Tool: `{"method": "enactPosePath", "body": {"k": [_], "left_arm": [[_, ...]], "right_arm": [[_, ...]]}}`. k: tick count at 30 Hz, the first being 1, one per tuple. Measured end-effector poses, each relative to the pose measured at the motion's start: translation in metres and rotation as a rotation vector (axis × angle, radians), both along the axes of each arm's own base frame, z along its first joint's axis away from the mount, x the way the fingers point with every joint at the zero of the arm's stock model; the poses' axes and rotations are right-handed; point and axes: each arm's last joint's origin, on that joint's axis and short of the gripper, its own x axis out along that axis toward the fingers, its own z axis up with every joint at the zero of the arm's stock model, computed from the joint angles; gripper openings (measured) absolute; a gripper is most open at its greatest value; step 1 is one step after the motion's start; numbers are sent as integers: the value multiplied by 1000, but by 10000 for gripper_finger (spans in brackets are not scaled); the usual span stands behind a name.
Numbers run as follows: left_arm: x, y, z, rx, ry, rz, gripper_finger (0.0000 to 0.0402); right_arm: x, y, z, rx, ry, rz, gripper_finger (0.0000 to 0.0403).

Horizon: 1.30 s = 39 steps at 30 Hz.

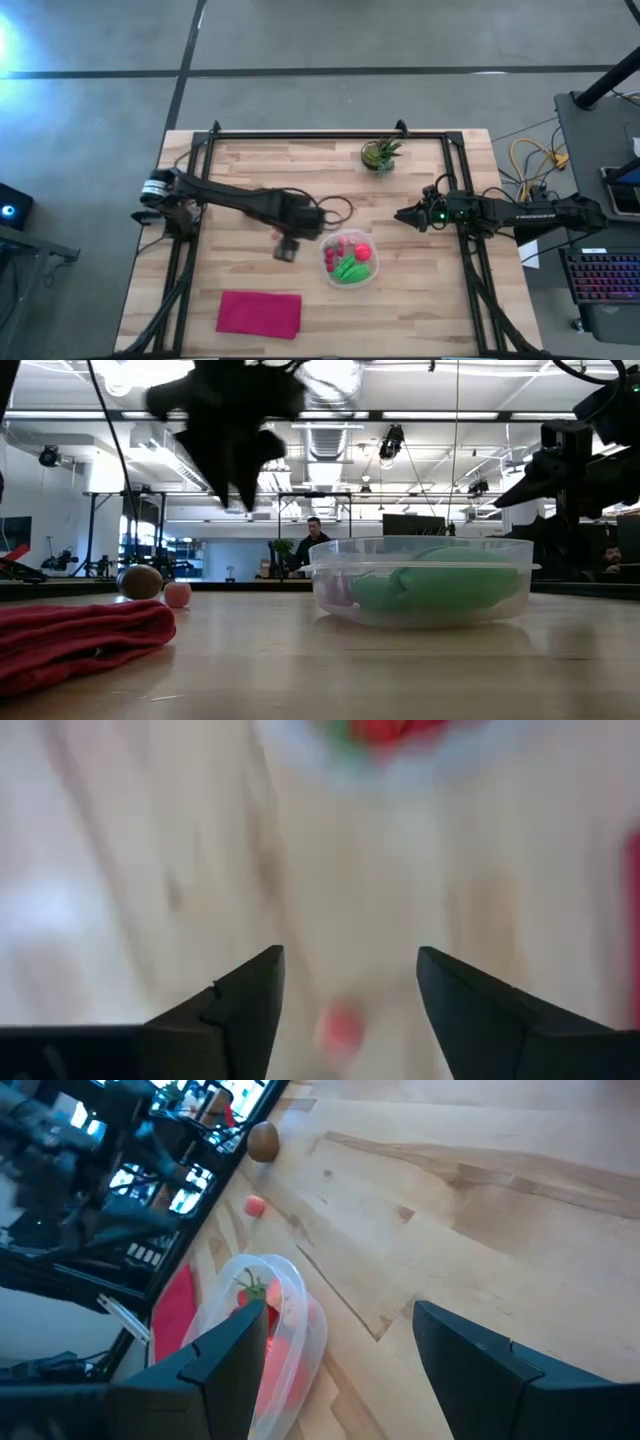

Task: Pick and placing Produce into tupperware
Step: Put the peach into the container

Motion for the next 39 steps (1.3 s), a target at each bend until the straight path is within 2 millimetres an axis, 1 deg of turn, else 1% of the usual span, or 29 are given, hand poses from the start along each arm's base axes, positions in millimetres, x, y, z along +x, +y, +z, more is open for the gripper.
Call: {"method": "enactPosePath", "body": {"k": [2, 5, 7, 11, 15, 19, 24, 27, 31, 37, 39], "left_arm": [[-15, 4, -1, 40, 67, -25, 214], [-29, 6, -9, 25, 91, -38, 215], [-39, 7, -18, 5, 113, -39, 215], [-50, 8, -43, -6, 148, 21, 215], [-52, 9, -57, -6, 118, 38, 215], [-51, 11, -70, 32, 94, 50, 215], [-59, 16, -83, 46, 140, 66, 215], [-62, 19, -88, 46, 150, 75, 215], [-61, 23, -93, 33, 113, 88, 215], [-63, 27, -97, 18, 116, 102, 214], [-63, 28, -98, 18, 119, 105, 208]], "right_arm": [[0, 0, 0, 0, 3, 1, 242], [0, 0, -1, 0, 6, 1, 242], [0, 0, 0, -1, 5, 2, 242], [0, 0, 0, -4, 6, 3, 242], [0, 0, 0, -19, 7, 8, 242], [0, 0, 0, -18, 7, 7, 242], [0, 0, 0, -18, 7, 8, 242], [0, 0, 0, -18, 7, 7, 242], [0, 0, 0, -19, 7, 6, 242], [0, 0, 0, -19, 7, 5, 242], [0, 0, 0, -19, 7, 5, 242]]}}
